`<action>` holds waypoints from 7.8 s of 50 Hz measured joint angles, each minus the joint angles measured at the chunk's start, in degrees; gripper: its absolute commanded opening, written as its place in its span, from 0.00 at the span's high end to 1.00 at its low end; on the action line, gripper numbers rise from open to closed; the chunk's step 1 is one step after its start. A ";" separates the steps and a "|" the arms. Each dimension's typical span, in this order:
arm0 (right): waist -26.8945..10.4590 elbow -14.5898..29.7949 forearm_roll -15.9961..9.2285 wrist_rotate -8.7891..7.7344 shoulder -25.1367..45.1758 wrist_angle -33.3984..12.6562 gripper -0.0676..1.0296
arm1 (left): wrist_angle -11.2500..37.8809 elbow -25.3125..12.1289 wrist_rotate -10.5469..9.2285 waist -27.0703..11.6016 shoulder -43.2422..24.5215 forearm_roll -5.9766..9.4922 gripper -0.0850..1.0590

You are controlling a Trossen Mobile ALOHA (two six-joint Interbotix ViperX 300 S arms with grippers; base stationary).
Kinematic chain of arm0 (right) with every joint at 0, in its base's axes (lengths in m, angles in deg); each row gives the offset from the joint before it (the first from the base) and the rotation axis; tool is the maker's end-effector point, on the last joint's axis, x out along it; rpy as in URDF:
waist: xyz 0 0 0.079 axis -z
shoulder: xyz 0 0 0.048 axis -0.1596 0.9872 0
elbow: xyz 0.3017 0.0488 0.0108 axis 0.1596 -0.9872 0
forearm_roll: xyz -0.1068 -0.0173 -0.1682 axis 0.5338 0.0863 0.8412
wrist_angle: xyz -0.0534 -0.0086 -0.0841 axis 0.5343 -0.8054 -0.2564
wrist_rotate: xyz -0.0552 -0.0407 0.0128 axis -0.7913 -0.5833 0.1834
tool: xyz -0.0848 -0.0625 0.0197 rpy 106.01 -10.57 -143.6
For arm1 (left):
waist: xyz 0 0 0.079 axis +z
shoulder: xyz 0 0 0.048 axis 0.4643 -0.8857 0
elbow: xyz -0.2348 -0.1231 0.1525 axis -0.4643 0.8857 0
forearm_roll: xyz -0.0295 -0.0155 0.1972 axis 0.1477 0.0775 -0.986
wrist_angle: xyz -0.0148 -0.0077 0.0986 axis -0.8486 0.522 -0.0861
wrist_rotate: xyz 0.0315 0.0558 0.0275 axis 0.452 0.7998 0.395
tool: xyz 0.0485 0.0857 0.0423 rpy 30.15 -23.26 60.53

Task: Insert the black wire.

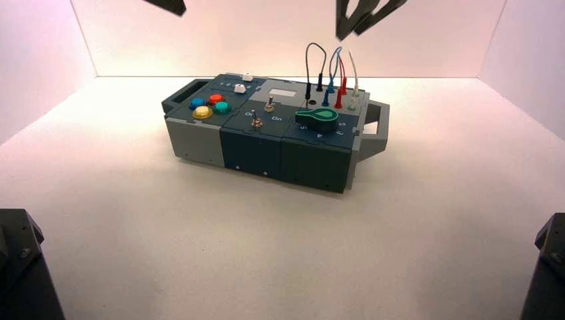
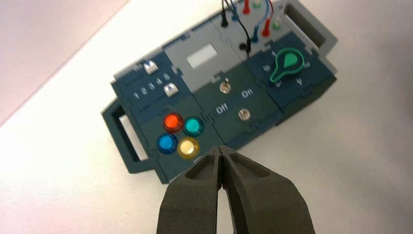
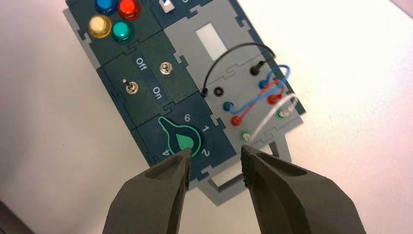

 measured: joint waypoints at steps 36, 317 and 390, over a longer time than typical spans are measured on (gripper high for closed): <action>-2.81 6.15 0.09 -2.29 10.99 -0.53 0.38 | -0.97 -0.18 0.09 -0.09 -1.41 0.09 0.95; -2.64 10.02 8.09 0.35 24.17 6.42 0.96 | -3.08 0.09 0.00 -0.09 -2.29 -0.35 0.95; -2.55 10.20 8.09 0.35 22.32 6.77 0.49 | -3.08 0.18 0.09 -0.09 -2.11 -0.35 0.95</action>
